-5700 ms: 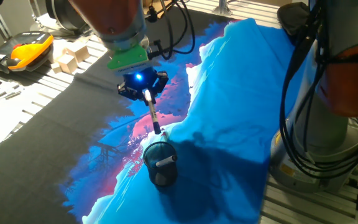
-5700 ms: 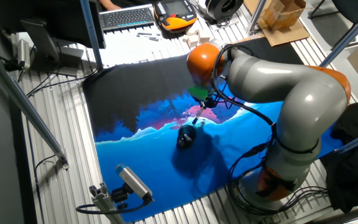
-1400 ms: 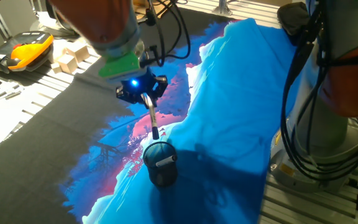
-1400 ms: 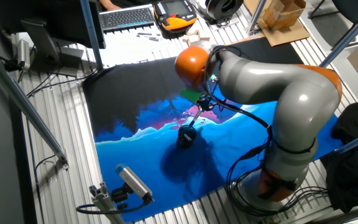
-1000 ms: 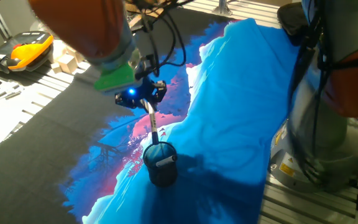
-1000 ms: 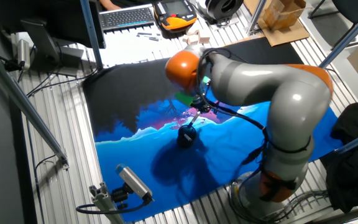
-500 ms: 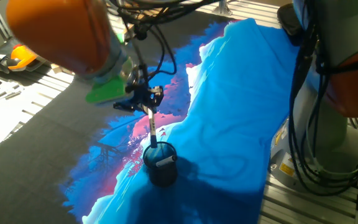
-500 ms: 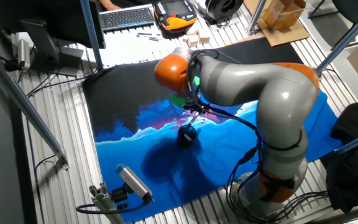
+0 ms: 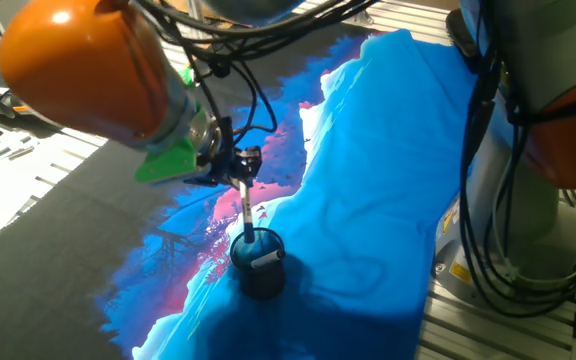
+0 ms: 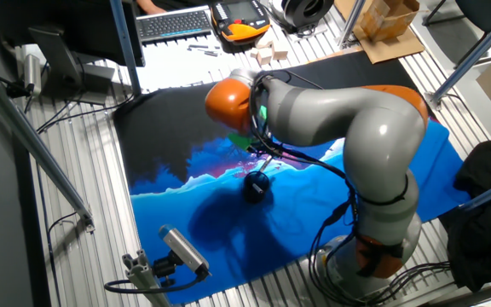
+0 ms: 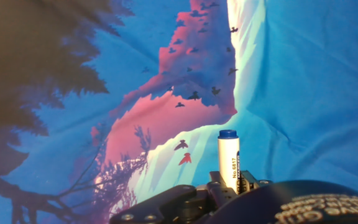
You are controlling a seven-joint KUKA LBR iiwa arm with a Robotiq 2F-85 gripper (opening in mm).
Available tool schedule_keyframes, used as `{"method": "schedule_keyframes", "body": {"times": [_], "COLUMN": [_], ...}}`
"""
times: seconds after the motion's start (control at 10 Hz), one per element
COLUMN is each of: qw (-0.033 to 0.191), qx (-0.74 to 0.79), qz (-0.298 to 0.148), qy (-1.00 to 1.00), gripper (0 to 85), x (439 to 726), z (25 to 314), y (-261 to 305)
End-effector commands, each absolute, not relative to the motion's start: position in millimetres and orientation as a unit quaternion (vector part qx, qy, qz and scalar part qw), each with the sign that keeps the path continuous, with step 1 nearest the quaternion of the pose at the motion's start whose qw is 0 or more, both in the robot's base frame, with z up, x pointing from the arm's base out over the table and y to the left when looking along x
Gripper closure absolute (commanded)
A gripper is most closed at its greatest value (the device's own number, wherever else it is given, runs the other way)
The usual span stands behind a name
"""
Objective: Put the pen into the pen holder
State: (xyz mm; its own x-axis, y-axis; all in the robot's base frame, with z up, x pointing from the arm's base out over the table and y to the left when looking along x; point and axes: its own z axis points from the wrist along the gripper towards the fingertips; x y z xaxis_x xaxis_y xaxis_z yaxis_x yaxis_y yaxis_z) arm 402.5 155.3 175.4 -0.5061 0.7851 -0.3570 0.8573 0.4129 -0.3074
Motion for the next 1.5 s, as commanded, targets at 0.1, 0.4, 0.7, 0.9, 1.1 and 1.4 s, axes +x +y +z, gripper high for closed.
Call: {"method": "schedule_keyframes", "body": {"times": [0.1,0.4,0.7,0.9,1.1,1.4], "qw": [0.079,0.078,0.075,0.076,0.071,0.060], "qx": [0.499,0.515,0.499,0.496,0.491,0.502], "qz": [-0.243,-0.265,-0.221,-0.215,-0.198,-0.186], "qy": [0.828,0.811,0.834,0.838,0.845,0.843], "gripper": [85.0,85.0,85.0,85.0,85.0,85.0], "x": [402.6,401.9,402.0,402.0,402.0,402.0], "z": [173.5,167.9,166.6,166.6,166.6,166.6], "y": [158.9,167.4,164.4,164.4,164.4,164.4]}}
